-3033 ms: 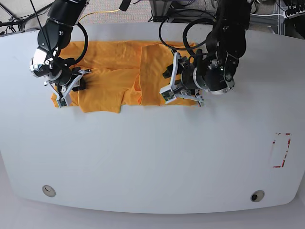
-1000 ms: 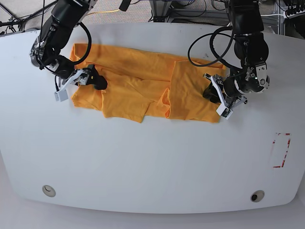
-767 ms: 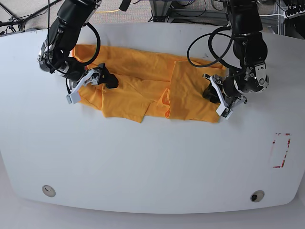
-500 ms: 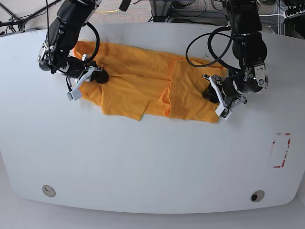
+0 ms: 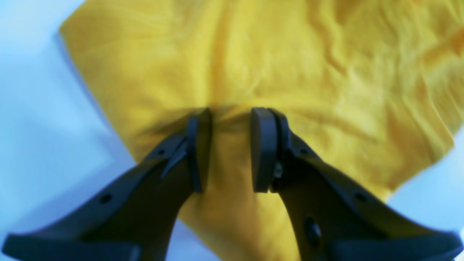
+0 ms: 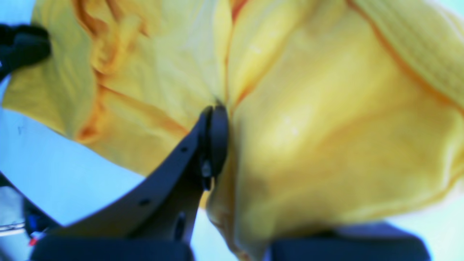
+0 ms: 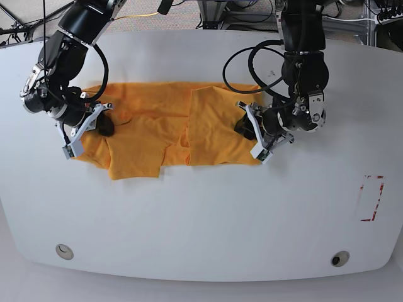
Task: Fold the T-shirt properly
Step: 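Fold the shirt in half, bringing both grippers together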
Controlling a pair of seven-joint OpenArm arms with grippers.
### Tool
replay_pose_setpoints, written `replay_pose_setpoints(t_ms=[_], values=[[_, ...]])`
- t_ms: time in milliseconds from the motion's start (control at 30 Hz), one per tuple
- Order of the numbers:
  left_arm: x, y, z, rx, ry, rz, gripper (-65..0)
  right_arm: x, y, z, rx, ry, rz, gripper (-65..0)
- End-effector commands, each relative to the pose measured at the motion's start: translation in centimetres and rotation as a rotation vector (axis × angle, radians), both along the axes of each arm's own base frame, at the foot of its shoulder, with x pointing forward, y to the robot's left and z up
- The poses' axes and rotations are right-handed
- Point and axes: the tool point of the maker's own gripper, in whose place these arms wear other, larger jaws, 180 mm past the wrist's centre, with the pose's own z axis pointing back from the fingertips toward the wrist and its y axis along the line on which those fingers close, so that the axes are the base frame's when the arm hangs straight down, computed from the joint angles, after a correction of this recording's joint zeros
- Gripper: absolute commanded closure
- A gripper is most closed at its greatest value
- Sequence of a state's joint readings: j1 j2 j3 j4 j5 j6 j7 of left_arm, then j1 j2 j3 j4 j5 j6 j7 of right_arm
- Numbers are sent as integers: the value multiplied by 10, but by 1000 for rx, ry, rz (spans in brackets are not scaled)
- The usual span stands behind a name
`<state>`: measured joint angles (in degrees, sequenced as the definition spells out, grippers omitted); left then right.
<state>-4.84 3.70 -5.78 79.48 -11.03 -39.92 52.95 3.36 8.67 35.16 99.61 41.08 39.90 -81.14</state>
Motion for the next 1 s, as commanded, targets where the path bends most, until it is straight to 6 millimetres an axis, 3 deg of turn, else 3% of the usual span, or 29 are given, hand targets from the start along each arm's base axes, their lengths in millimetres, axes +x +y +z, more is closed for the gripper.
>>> replay_pose_setpoints(t_ms=[0,67,233,333,467,567,733,833,900,967], values=[[-11,-20,-13,29,84,-44,-175,23,5,32,-31,-111,46,0],[-9,-35,-12,-3,95,-53,-175,31,12,39,-56,-126,94,0],[-4,-42,-15,-18,119,-66,-176,42,27,48,-65,-150,151,0],[-8,-58,-13,-23,115,-122,-175,45,42,47,-56,-151,190,0],[-8,-71,-6,-76,106,-139,-175,44,55,45,-43,-148,216,0],[-11,-74,-5,-98,111,-138,-174,35,78,36,-3,-128,253,0],[-13,-75,-6,-104,116,-137,-172,30,108,38,44,-142,288,0],[-18,-75,-9,-106,126,-137,-172,25,114,33,51,-128,298,0],[-18,-75,-9,-107,127,-137,-172,23,119,31,67,-124,300,-35],[-19,-75,-9,-107,127,-136,-172,22,125,31,83,-123,302,-159]])
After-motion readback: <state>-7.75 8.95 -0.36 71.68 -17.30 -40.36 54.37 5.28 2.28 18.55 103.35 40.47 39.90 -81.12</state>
